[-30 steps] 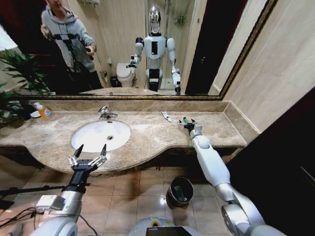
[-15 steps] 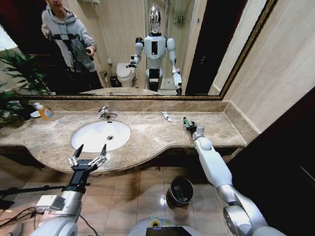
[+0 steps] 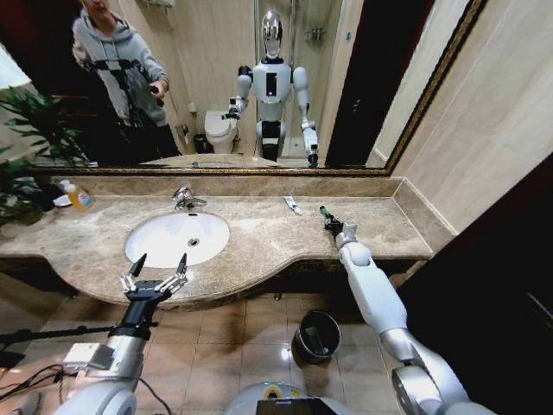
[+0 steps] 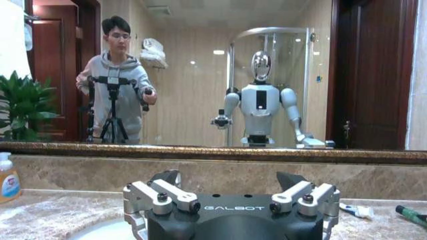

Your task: Pick up the trash from the sink and place it in the trash bin.

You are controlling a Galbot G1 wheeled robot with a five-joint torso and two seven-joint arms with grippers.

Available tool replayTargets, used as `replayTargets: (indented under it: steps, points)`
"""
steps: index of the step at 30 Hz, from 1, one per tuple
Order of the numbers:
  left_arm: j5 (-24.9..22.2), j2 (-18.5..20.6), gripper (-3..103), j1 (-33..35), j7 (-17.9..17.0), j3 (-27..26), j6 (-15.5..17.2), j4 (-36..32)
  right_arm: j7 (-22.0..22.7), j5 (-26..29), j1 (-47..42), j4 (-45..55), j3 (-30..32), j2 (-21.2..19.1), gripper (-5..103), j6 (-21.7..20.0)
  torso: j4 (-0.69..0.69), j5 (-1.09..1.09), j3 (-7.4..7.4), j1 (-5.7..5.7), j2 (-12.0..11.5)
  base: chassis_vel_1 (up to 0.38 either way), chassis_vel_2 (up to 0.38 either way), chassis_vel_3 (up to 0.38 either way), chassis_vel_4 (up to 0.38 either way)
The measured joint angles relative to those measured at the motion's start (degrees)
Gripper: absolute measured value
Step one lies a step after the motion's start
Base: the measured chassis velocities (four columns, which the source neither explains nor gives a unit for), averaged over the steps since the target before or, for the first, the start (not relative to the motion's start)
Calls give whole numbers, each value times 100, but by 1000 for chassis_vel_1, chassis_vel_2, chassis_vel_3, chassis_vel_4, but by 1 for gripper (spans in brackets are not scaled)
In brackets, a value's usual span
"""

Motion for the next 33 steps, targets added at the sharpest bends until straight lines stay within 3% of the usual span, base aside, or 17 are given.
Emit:
replayTargets:
  steps: [11, 21, 23, 26, 31, 33]
  points:
    - [0, 0, 100, 0, 0, 0, 0, 0, 138, 152, -608, 1096, 96, -233, 2, -187, 1, 0, 0, 0, 0, 0, 0, 0, 0]
    - [0, 0, 100, 0, 0, 0, 0, 0, 311, 112, -2444, 3071, 324, -437, 2, -12, 1, 0, -1, 0, 0, 0, 0, 0, 0]
    - [0, 0, 100, 0, 0, 0, 0, 0, 281, 33, -2799, 3347, 323, -424, 2, 158, 1, 0, -1, 0, 0, 0, 0, 0, 0]
    - [0, 0, 100, 0, 0, 0, 0, 0, 98, -500, -3810, 3895, 330, -229, 2, 833, 0, 1, -1, 0, 0, 0, 0, 0, 0]
    - [0, 0, 100, 1, 0, 0, 0, 0, 109, -772, -4620, 4299, 320, 23, 2, 1081, -1, -1, -1, -1, 1, 0, 0, 0, 0]
    - [0, 0, 100, 0, 0, 0, 0, 0, 127, -1362, -5263, 4382, 272, 261, 2, 1531, 0, 0, -1, -1, 1, 0, 0, 0, 0]
